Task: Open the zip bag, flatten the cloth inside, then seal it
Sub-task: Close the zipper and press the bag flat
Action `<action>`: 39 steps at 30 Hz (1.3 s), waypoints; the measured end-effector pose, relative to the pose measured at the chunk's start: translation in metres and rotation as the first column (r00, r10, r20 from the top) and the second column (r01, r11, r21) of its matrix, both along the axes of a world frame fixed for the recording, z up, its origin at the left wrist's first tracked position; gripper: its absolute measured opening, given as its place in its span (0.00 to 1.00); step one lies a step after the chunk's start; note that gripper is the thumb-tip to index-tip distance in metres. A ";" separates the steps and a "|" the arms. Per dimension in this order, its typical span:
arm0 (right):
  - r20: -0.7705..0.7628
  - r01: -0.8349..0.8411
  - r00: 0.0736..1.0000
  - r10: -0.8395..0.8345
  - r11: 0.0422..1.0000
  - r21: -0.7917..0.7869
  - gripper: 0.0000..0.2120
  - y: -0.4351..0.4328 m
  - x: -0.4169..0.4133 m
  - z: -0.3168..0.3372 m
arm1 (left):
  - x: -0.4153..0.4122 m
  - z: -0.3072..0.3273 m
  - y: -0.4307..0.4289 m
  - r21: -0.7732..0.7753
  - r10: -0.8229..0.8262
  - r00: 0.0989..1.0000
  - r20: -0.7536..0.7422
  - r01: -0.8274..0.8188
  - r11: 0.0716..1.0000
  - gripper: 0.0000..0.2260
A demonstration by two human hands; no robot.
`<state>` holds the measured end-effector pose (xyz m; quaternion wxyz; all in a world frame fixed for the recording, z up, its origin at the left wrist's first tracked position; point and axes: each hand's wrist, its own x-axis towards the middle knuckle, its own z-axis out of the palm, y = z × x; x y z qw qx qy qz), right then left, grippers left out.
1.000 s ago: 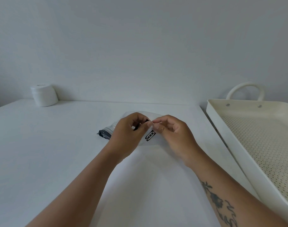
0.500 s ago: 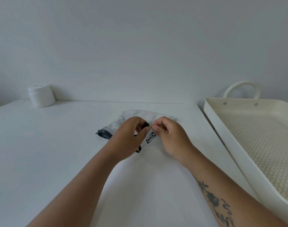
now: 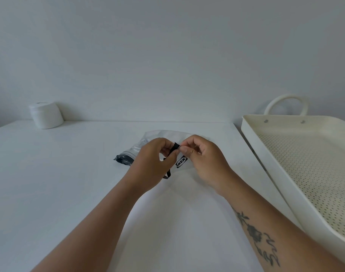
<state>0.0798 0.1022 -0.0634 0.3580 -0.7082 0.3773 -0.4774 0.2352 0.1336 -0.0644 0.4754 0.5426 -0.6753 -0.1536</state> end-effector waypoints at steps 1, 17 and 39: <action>0.010 0.011 1.000 -0.011 1.000 -0.004 0.07 0.000 0.000 0.000 | 0.000 0.000 -0.001 0.003 0.002 1.000 -0.002 -0.002 1.000 0.03; 0.263 0.151 0.949 -0.176 0.982 0.110 0.06 0.003 0.000 0.006 | 0.006 0.008 0.003 -0.032 0.073 0.991 0.109 -0.070 0.997 0.06; 0.257 0.011 0.966 -0.029 0.997 0.070 0.04 0.000 -0.007 0.005 | 0.011 0.014 0.011 0.013 0.019 0.992 0.127 -0.020 1.000 0.05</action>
